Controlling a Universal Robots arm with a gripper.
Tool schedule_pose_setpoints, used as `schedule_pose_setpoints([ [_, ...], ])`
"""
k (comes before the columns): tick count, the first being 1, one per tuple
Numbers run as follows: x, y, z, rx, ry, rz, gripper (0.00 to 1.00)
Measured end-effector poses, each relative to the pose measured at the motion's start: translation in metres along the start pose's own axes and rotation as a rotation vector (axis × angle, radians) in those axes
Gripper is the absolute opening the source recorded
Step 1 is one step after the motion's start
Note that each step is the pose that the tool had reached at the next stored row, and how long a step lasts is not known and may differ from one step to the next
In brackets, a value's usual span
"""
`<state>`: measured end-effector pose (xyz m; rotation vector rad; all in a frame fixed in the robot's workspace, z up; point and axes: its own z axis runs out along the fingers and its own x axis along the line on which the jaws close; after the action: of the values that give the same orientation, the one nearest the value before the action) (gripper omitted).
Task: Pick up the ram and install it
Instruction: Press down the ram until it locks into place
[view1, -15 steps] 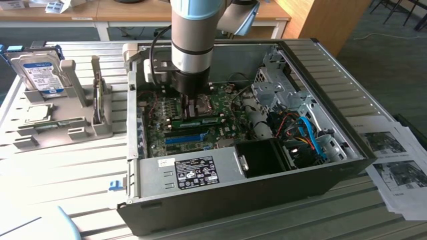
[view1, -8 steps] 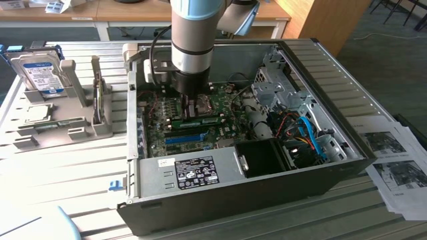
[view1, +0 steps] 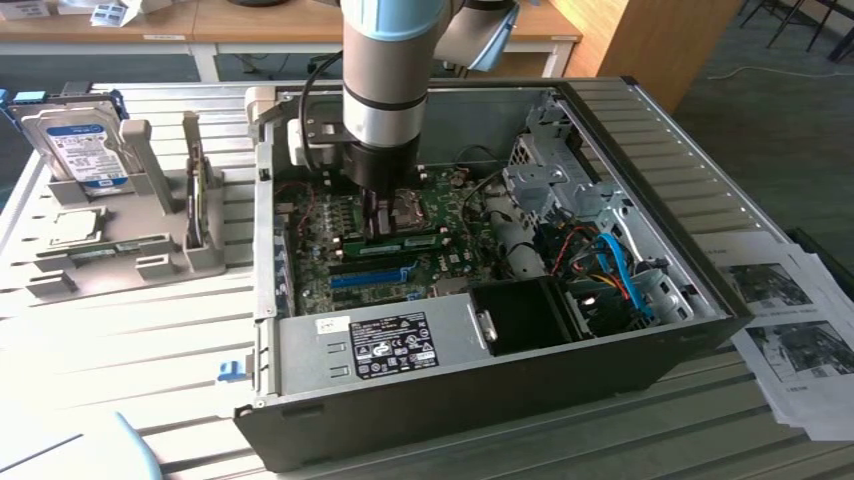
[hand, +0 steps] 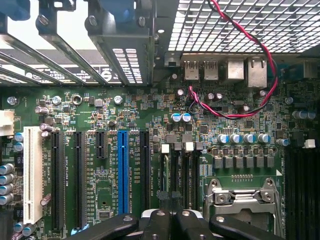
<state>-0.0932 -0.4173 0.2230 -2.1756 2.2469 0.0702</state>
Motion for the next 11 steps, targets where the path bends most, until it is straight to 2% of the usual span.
schedule_pose_setpoints([
  [11,0.0000,0.0000,0.0008,0.0000,0.0000,0.000,0.09],
])
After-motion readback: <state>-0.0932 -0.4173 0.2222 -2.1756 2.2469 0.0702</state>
